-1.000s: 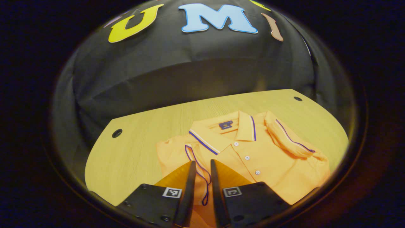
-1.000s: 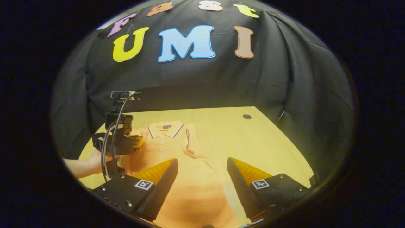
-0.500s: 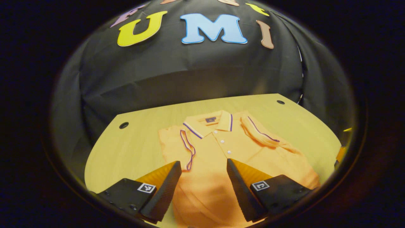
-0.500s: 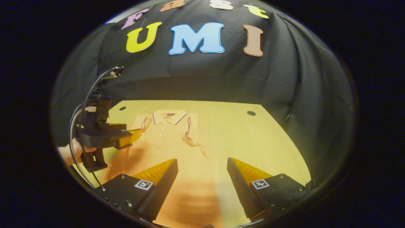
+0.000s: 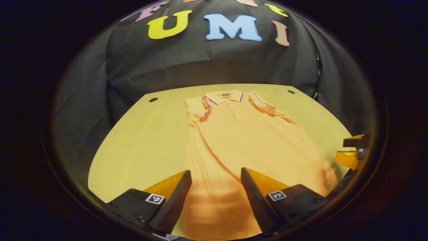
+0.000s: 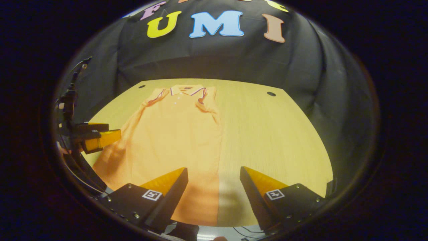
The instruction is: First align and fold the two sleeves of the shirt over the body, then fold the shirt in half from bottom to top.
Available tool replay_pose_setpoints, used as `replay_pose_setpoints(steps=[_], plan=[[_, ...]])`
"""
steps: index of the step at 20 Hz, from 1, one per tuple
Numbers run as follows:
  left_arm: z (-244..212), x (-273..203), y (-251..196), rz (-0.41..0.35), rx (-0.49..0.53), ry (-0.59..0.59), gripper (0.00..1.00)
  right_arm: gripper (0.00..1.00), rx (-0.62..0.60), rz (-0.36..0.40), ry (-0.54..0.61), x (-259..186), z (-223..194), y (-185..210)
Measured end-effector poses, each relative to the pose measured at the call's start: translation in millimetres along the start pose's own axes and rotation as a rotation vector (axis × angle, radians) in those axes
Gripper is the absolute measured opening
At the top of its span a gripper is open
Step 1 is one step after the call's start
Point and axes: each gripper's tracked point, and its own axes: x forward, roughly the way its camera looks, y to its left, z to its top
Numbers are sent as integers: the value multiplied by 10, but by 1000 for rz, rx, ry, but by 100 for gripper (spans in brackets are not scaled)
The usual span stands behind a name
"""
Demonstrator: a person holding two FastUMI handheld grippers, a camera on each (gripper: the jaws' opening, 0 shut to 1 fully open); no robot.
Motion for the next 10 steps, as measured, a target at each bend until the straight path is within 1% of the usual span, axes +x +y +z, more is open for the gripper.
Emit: replay_pose_setpoints(steps=[1, 2, 3, 4, 5, 7, 8, 9, 10], plan=[[-102, -96, 36, 7, -6, 7, 100, 97, 8, 3, 8, -11, -63, 16], [-190, -184, 48, 6, -14, 14, 96, 97, 17, 3, 19, -19, -143, 30], [-279, -254, 66, 7, -20, 26, 100, 97, 27, 3, 35, -29, -215, 51], [-369, -323, 82, 7, -24, 35, 96, 97, 41, 8, 43, -39, -275, 82], [-432, -374, 106, 7, -24, 40, 100, 97, 51, 14, 52, -43, -329, 118], [-593, -441, 144, 2, -23, 65, 100, 97, 63, 14, 81, -42, -464, 165], [-677, -456, 157, -1, -19, 77, 97, 97, 72, 18, 97, -52, -538, 187], [-747, -478, 169, -4, -13, 85, 100, 97, 83, 22, 112, -69, -598, 221], [-815, -498, 181, -10, -8, 96, 100, 97, 92, 24, 128, -87, -673, 243]])
